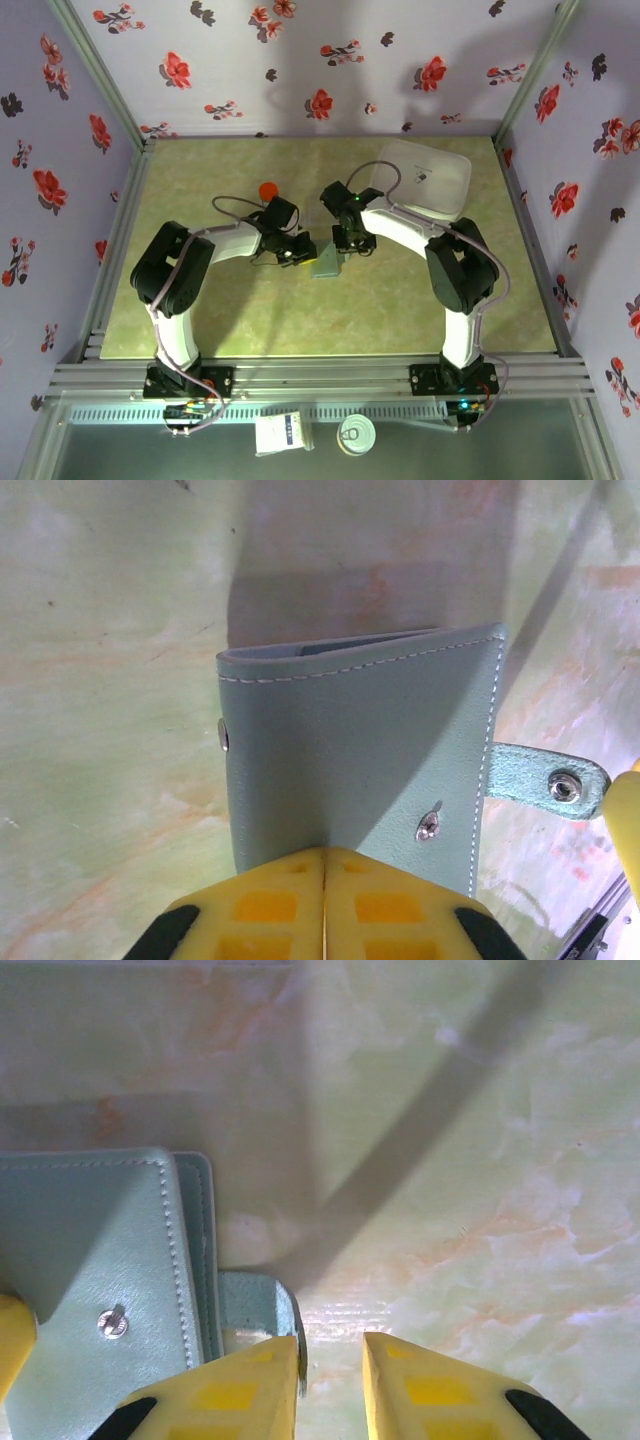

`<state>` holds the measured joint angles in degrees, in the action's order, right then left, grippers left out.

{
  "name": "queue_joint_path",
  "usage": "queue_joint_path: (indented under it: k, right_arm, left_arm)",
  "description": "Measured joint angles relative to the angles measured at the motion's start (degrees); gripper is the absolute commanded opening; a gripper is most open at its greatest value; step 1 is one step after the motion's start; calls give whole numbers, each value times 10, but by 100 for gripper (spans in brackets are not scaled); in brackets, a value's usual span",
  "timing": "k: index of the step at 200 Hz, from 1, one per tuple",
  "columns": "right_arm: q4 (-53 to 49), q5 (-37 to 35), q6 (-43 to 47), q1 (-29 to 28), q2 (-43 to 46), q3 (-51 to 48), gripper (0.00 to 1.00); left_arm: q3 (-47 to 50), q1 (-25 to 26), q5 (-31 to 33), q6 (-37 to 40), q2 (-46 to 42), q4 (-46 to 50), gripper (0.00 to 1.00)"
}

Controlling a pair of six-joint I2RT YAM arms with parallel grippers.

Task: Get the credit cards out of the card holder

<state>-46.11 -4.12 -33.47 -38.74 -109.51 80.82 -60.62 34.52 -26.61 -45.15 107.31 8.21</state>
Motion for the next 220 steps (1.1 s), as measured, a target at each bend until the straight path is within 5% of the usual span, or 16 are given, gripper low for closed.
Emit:
queue_joint_path:
  k: [77, 220]
  right_arm:
    - [74, 78, -1, 20, 0, -53, 25]
    - [135, 120, -5, 36, 7, -100, 6]
  left_arm:
    - [0, 10, 5, -19, -3, -5, 17]
    - [0, 16, 32, -40, -33, -8, 21]
